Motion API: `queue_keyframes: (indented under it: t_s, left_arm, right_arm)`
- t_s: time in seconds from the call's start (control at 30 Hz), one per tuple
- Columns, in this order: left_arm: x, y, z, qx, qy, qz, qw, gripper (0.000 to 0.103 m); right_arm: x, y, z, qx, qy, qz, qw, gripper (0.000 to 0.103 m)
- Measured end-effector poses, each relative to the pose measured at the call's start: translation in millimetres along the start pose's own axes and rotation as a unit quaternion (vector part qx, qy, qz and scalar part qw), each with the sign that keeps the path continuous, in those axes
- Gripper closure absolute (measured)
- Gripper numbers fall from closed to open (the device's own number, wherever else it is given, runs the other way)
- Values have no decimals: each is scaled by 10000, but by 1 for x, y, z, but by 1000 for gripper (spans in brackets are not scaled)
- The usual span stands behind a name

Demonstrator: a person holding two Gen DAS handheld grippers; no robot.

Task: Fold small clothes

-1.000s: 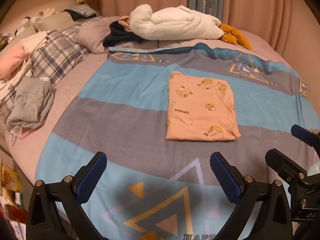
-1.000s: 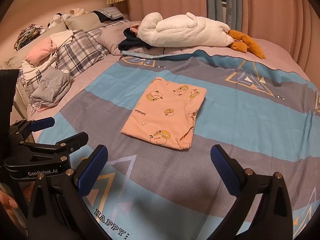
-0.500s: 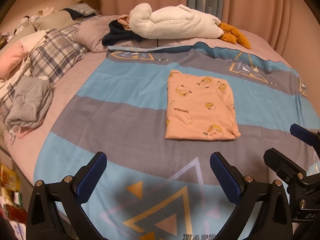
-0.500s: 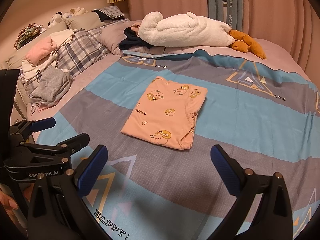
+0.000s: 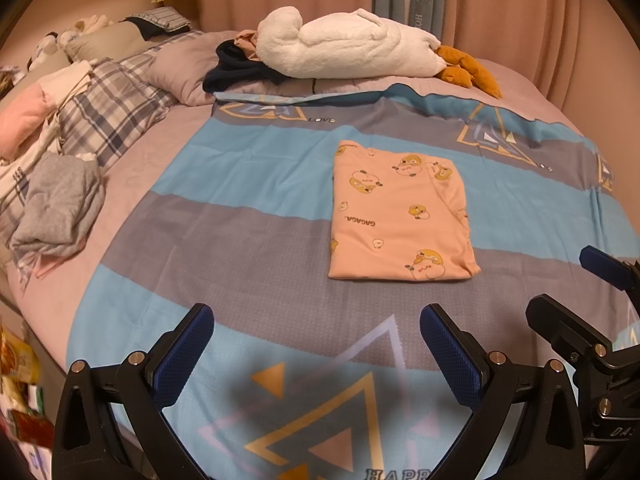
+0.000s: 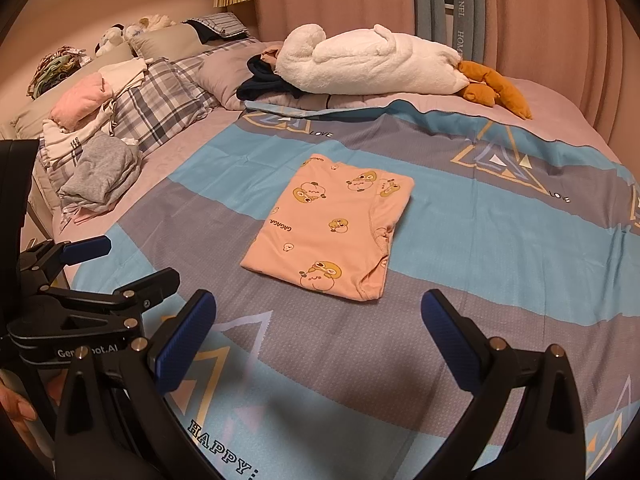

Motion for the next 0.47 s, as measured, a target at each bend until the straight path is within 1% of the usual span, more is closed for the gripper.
queue_keyframes:
  t_s: [0.47]
  left_arm:
    - [0, 1, 0, -3, -25, -3, 10000, 1]
  right_arm:
    - [0, 0, 0, 10, -3, -2, 10000, 0]
Point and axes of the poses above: each gripper's, at about its wrist camera, not at the fingertips, and x roughly the way its jaws point, z to its right, y to its top, the point moved 2 cm from there along x, roughly the way its jaws point, and after that the axes turned 7 degrees about -z, right-handed, at the moved point
